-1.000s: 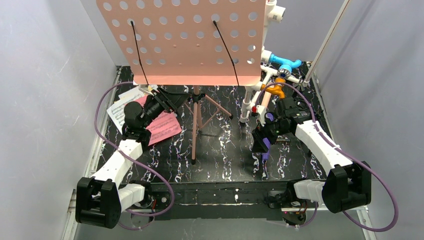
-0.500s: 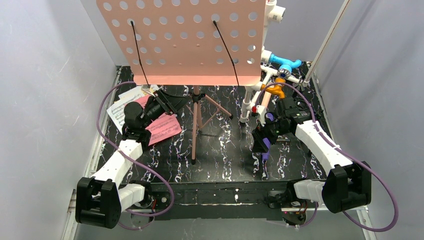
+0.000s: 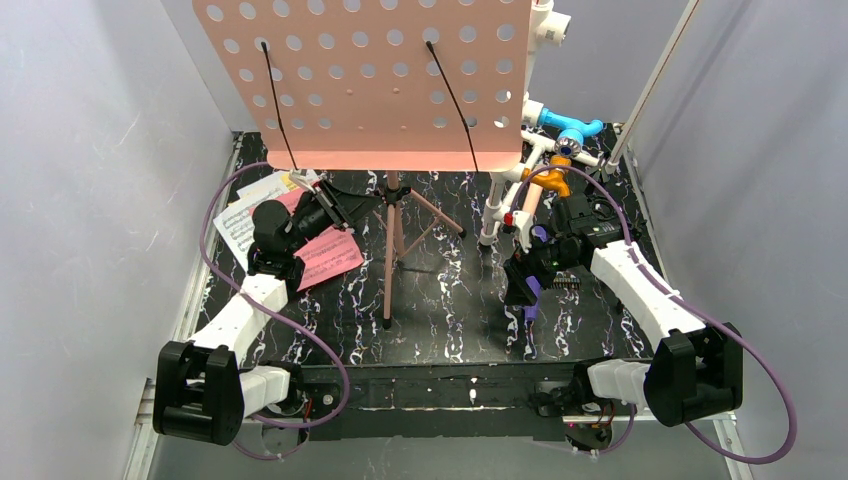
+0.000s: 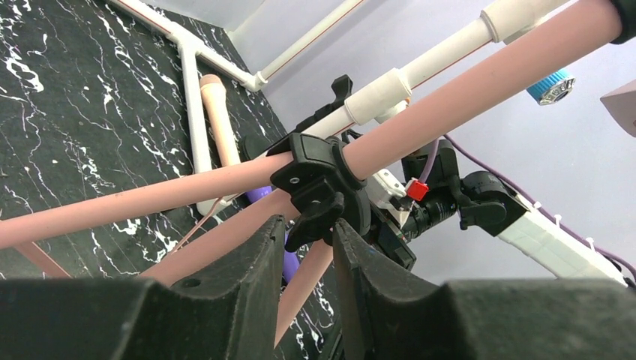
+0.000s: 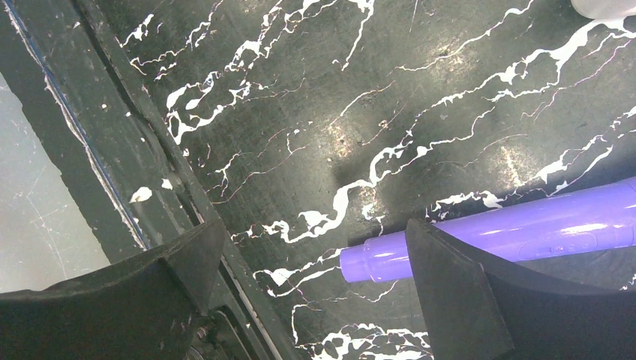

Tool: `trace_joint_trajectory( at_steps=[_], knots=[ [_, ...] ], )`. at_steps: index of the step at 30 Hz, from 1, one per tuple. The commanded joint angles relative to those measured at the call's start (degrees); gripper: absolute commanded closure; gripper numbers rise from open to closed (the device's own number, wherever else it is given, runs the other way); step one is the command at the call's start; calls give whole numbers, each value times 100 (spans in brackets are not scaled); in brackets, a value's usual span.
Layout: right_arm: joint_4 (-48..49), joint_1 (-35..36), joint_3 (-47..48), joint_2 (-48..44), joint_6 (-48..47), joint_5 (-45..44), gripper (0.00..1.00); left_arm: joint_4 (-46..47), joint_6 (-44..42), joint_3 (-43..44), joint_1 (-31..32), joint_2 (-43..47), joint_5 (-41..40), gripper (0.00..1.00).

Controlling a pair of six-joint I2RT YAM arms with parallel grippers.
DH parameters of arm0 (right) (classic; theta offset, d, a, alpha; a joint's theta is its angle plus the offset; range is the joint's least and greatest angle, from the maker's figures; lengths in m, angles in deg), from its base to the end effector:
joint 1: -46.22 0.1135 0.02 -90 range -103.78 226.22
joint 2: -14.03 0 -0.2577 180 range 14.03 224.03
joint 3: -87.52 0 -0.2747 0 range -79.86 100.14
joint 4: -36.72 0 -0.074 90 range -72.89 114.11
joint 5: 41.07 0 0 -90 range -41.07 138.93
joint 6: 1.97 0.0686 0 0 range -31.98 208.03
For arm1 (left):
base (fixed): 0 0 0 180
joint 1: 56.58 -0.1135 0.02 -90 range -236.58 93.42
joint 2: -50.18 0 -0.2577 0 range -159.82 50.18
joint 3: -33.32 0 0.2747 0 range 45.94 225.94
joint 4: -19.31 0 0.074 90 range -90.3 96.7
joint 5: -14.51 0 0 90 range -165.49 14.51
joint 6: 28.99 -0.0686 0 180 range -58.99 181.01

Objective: Pack up the instrument practice props
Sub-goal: Unscrew the knob on the music stand.

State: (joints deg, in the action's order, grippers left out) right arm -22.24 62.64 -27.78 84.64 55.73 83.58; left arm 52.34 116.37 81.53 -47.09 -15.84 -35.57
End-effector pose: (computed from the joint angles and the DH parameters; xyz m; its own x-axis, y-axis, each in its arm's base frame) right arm 0.2413 0.1118 0.2102 -0.4860 -0.6015 -0.6340 -0.8564 0.4725 0.2082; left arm 0.2876 -0.0927 0.2982 -0.4593 -0.5630 -0.6871 0.6321 0.3363 -0.6981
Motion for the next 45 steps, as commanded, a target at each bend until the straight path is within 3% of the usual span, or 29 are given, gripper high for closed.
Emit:
trace_joint_trajectory(
  at_steps=[1,7,12,20,22,25,27,37,40,45],
  knots=[
    [258,45,118,-118,4,39,0,200,106,238,-27,72,58,73],
    [258,45,118,-126,-1,41,0,344,502,127,-27,157,-164,82],
    [257,45,119,-140,0,41,0,427,992,39,-27,205,-325,99],
    [258,45,111,-158,4,24,0,417,2601,-153,-27,244,-645,100],
    [258,40,110,-163,8,17,0,410,2742,-227,-27,356,-692,90],
    [258,45,109,-161,6,15,0,327,2788,-296,-27,537,-740,62],
    [250,45,112,-161,6,11,0,252,2762,-314,-27,629,-740,53],
    [214,45,88,-259,-14,-73,0,-234,1882,-782,-125,1123,-615,21],
    [210,45,87,-254,-18,-73,0,-286,1700,-1019,-185,1389,-600,3],
    [222,45,83,-258,-17,-80,0,-419,1495,-1344,-355,1782,-512,2]
  ],
)
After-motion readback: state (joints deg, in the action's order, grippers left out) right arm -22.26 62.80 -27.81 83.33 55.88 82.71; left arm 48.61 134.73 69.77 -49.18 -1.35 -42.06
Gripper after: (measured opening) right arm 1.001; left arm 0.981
